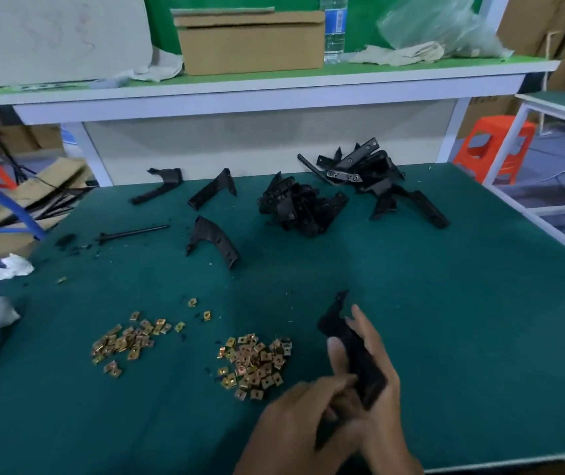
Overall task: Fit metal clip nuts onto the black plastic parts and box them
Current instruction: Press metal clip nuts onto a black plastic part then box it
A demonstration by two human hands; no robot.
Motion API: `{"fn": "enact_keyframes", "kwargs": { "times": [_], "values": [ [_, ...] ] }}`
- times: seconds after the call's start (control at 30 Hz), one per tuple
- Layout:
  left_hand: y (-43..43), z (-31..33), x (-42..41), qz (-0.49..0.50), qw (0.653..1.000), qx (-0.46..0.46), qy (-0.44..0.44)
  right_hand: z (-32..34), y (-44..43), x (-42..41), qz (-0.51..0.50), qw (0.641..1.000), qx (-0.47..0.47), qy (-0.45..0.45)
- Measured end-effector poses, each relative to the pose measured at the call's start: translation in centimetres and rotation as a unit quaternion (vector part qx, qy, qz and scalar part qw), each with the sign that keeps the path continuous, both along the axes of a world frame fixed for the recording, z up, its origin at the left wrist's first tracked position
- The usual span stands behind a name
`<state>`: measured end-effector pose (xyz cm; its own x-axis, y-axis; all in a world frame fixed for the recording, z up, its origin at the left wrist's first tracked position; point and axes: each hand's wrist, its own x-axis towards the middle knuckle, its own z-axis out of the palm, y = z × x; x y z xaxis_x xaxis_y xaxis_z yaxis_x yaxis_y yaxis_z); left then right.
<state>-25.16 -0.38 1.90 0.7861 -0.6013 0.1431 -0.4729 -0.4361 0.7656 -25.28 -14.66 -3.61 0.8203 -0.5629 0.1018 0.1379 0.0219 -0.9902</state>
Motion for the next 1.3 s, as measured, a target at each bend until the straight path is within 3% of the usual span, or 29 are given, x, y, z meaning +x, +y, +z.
{"fn": "enact_keyframes", "kwargs": {
  "times": [0.07,0.1,0.17,0.23,0.3,0.83,1.0,1.13,1.3],
  "values": [
    [0.0,-0.2,1.8,0.025,0.999,-0.005,-0.047,0.2,0.0,0.8,0.003,0.999,0.049,-0.011],
    [0.0,-0.8,3.0,0.063,0.991,0.017,-0.113,0.4,-0.2,1.0,-0.016,0.997,0.069,-0.015],
    [0.3,-1.7,5.3,0.116,0.966,0.14,-0.183,0.4,-0.4,1.3,-0.027,0.99,0.137,-0.026],
    [1.0,-3.4,6.9,0.122,0.953,0.231,-0.152,-0.4,-0.9,1.3,-0.004,0.983,0.179,-0.029],
    [1.3,-4.4,7.4,0.119,0.953,0.251,-0.123,-0.8,-1.1,1.3,0.028,0.983,0.18,-0.013],
    [2.4,-3.8,9.2,0.129,0.976,0.128,-0.124,-0.7,-1.0,1.3,0.033,0.986,0.161,-0.011],
    [2.4,-3.8,9.3,0.161,0.963,0.066,-0.208,-0.3,-0.8,1.4,0.03,0.985,0.168,-0.014],
    [2.7,-3.6,9.1,0.211,0.969,0.013,-0.128,0.0,-0.8,1.2,0.035,0.983,0.182,-0.004],
    [3.0,-3.2,8.7,0.21,0.975,-0.058,0.042,0.3,-0.8,1.2,0.037,0.981,0.189,0.007]
  ]
}}
